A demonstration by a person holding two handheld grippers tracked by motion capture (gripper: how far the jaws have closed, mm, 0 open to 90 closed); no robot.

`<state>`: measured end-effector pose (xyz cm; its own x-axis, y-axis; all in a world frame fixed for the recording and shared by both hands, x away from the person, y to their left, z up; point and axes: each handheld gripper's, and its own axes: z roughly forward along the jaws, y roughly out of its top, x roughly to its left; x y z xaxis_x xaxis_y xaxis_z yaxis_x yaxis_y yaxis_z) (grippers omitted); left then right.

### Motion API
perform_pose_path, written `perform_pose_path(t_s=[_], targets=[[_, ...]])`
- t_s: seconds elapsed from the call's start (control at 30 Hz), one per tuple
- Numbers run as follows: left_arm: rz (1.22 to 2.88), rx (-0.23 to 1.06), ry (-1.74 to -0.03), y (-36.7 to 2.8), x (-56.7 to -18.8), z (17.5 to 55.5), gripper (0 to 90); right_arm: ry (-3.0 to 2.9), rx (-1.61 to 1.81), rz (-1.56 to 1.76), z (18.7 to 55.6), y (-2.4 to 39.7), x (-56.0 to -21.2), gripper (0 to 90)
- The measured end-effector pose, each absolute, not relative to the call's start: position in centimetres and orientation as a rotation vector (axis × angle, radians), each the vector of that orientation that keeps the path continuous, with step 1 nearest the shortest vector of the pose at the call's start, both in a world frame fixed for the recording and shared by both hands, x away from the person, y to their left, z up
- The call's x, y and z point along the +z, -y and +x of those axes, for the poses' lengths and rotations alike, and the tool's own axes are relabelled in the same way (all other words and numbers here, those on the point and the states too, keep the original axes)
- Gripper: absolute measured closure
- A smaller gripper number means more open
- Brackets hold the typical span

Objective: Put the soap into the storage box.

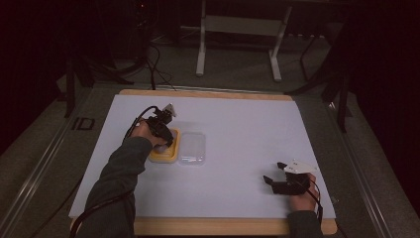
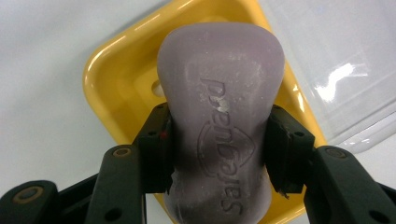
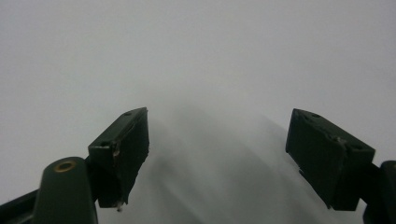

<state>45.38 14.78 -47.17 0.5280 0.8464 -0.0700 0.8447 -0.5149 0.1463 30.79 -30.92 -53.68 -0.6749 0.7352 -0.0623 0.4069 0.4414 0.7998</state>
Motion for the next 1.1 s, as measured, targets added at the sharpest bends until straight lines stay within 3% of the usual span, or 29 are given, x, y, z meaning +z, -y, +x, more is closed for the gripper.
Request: perform_pose_path(t_s=[1.1], targets=[[2.544,-0.033,-1.516,-14.9,-48.3,45.5,49.5,-2.294,1.107,0.963,30.8,30.9,-53.7,21.1]])
